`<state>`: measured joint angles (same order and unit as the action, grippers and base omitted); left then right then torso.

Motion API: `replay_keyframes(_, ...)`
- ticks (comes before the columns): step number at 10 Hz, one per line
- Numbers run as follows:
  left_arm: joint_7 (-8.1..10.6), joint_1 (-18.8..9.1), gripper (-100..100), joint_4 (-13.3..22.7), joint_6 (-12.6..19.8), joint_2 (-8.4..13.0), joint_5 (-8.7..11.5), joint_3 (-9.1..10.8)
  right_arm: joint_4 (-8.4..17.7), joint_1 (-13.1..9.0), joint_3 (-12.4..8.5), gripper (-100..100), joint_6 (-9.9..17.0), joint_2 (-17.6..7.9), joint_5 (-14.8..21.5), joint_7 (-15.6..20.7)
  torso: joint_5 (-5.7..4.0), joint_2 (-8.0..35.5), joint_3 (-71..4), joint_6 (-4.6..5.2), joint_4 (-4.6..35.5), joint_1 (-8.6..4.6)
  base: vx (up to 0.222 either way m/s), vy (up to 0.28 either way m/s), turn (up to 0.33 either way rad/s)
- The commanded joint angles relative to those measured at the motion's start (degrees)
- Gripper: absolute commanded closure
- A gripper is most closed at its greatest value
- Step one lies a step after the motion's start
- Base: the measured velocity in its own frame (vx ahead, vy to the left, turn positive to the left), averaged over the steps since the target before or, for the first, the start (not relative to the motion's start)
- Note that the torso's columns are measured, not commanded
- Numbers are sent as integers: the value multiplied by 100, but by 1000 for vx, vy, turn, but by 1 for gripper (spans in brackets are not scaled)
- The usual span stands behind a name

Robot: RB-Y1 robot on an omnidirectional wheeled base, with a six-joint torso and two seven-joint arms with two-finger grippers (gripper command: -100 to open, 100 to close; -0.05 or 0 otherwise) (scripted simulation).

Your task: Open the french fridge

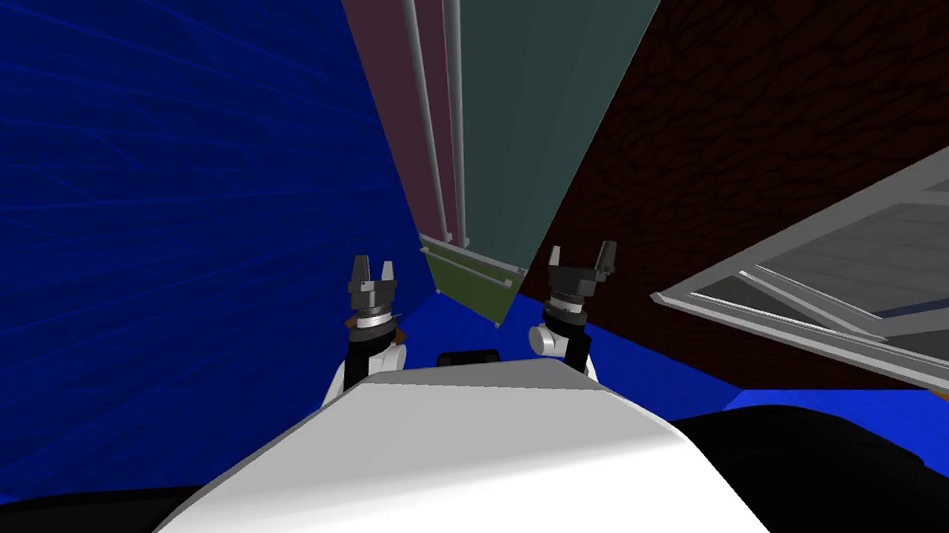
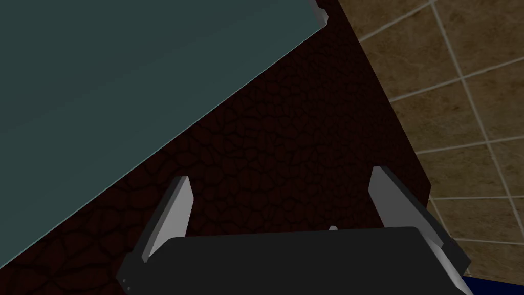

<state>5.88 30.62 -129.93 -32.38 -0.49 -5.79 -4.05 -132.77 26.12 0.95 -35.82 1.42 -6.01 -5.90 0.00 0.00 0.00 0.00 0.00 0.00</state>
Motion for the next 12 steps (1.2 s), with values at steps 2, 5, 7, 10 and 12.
replay_keyframes(2, 0, 0, 0, 0, 0, 0, 0, 0, 0, 0, 0, 0, 0, 0, 0, 0, 0, 597, -1200, 0, 600, 0, 0, 0, 0)
replay_keyframes(5, 0, 0, 0, -1, 0, 0, 0, 0, -1, 0, 0, 0, 0, 0, 0, 0, 0, 1845, -3692, 0, 1846, 0, 0, 0, 0)
replay_keyframes(7, 0, 0, 0, -1, 0, 0, 0, 0, -1, 0, 0, 0, 0, 0, 0, 0, 0, 2693, -5381, 0, 2691, 0, 0, 0, 0)
replay_keyframes(10, 0, 0, 0, -2, -1, 0, 0, 0, -18, 25, -22, -100, 30, -210, 53, 28, 0, 3962, -7919, 0, 3960, 0, 6, 3, 7)
replay_keyframes(12, 0, 1, 0, 1, 0, 0, 0, 0, -59, 84, -74, -100, 103, -488, 179, 93, 2, 4203, -8429, 0, 4204, 6, 27, 25, 26)
